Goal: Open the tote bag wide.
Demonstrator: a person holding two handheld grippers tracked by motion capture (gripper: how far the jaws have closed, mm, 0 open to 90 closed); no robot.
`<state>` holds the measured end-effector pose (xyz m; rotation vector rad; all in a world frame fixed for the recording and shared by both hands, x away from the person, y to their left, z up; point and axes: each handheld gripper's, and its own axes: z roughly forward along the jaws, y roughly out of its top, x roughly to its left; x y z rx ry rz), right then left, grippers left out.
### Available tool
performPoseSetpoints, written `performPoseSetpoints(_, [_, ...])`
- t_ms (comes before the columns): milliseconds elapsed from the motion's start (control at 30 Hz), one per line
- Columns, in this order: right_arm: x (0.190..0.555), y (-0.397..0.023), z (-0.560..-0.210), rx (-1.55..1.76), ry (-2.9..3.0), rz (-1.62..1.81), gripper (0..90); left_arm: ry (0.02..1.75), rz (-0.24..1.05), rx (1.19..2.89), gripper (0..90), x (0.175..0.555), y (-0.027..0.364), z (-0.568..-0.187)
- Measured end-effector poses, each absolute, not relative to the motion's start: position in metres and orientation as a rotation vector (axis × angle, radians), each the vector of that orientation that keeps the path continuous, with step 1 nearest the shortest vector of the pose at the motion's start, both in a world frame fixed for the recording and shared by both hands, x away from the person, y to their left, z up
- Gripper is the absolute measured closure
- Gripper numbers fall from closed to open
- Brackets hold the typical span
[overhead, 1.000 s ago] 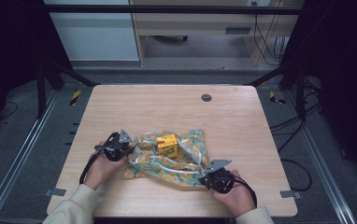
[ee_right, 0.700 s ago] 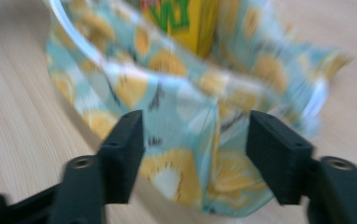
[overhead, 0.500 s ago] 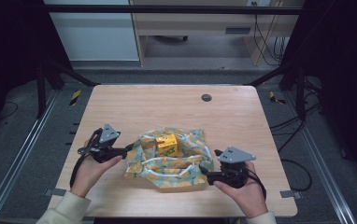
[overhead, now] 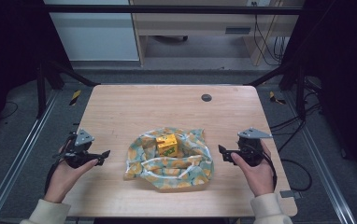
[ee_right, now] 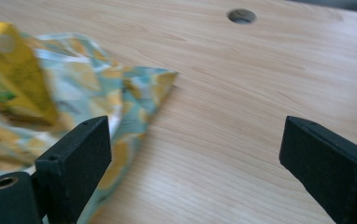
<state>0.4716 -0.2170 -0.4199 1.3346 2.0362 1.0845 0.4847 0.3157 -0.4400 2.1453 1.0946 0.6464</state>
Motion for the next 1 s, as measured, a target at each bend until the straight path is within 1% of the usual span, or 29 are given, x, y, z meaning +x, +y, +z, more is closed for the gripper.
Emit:
performPoseSetpoints(167, [0.480,-0.228,-0.434,1.415,2.005,1.043,8.8,1.135,0.636,2.140,10.9,0.486,0.331,-0.447])
performPoseSetpoints(467, [0.479,-0.245,-0.454,1.477,2.015,0.965,8.4,1.210,0.612,2.171,9.2,0.490,0.351,-0.459])
performPoseSetpoints(800, [0.478,-0.259,-0.473,1.531,2.040,0.922,7.8,1.237,0.617,2.203,8.7,0.493,0.355,-0.468])
performPoseSetpoints(1000, [0.473,-0.262,-0.482,1.547,2.062,0.880,7.7,1.243,0.650,2.243,8.2,0.493,0.352,-0.476])
